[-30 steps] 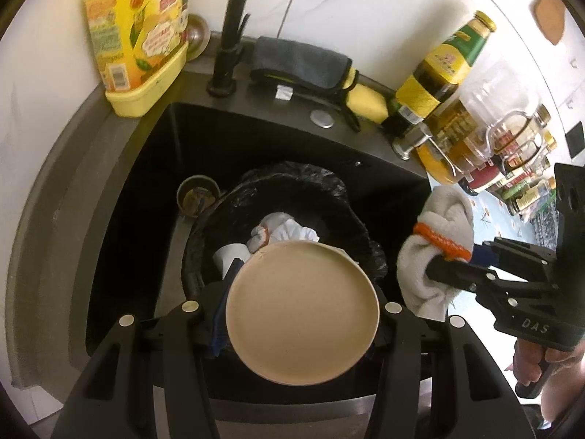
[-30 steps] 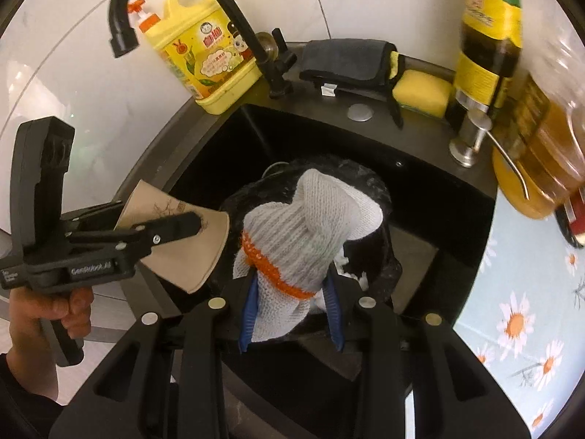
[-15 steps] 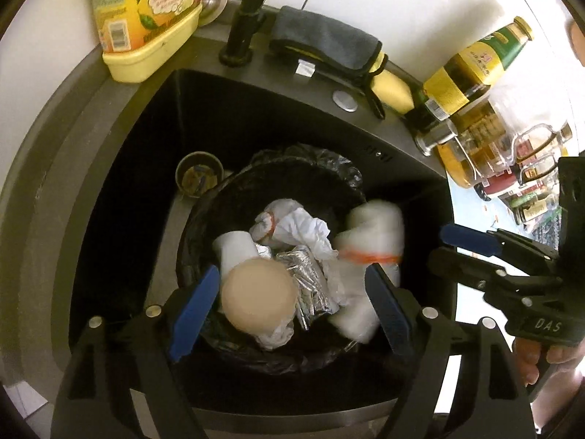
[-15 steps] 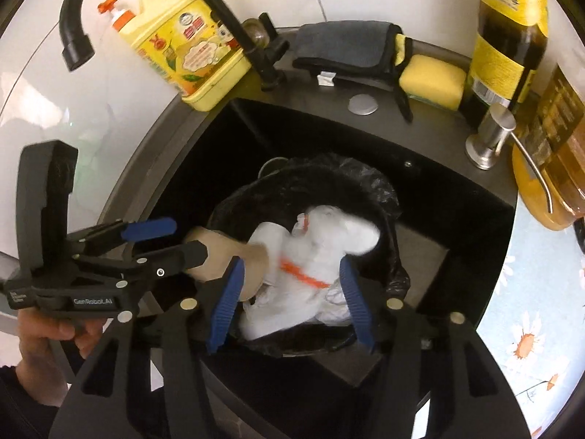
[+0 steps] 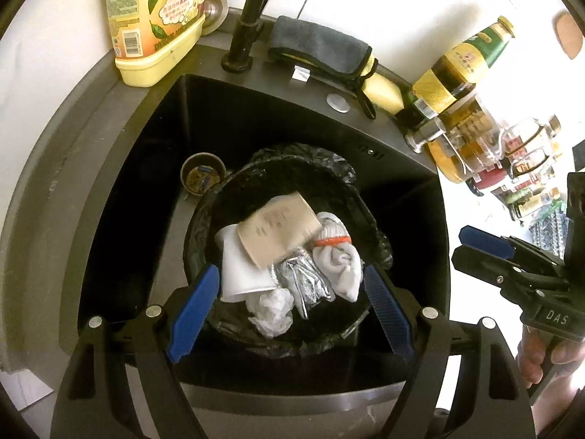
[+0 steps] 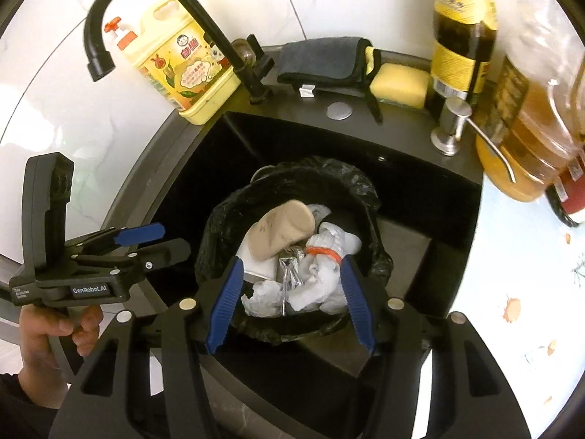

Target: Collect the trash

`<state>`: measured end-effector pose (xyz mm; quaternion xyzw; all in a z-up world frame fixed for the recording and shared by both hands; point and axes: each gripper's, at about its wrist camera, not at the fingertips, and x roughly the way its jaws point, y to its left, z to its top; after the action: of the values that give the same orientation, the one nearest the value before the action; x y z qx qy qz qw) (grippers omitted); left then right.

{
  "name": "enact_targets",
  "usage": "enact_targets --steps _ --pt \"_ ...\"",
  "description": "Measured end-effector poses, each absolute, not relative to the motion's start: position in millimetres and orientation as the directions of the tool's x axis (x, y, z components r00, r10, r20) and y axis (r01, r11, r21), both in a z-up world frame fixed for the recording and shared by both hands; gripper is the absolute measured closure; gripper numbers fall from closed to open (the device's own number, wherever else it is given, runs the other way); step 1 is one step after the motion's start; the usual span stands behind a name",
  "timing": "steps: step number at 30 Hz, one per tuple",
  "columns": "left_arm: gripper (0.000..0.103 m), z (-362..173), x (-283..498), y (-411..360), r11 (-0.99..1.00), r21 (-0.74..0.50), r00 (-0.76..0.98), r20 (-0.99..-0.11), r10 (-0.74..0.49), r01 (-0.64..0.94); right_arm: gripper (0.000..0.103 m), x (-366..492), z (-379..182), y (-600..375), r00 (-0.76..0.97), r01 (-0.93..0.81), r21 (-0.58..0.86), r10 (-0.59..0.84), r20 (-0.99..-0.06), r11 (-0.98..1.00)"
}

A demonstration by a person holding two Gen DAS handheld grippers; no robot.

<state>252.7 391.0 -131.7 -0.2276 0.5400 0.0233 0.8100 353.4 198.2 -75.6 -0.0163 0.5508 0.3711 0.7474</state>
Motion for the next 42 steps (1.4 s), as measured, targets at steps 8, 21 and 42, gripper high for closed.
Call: enact_targets --steps 8,21,42 --pt "0.023 -122 246 374 0.913 -0.342 0.398 -0.887 -0.234 -0.225 0.044 336 -65 171 0.157 -0.528 0.369 0.515 -0.843 0.765" --pt "0.018 -79 211 294 0.943 -0.287 0.417 -0.887 -0.195 -0.169 0.021 284 -27 76 0.270 -0.526 0.352 0.544 -0.794 0.774" --pt "0.007 -25 132 122 0.981 -0.143 0.461 -0.885 -0.067 -0.131 0.005 184 -10 -127 0.359 -0.508 0.331 0.544 -0.758 0.795"
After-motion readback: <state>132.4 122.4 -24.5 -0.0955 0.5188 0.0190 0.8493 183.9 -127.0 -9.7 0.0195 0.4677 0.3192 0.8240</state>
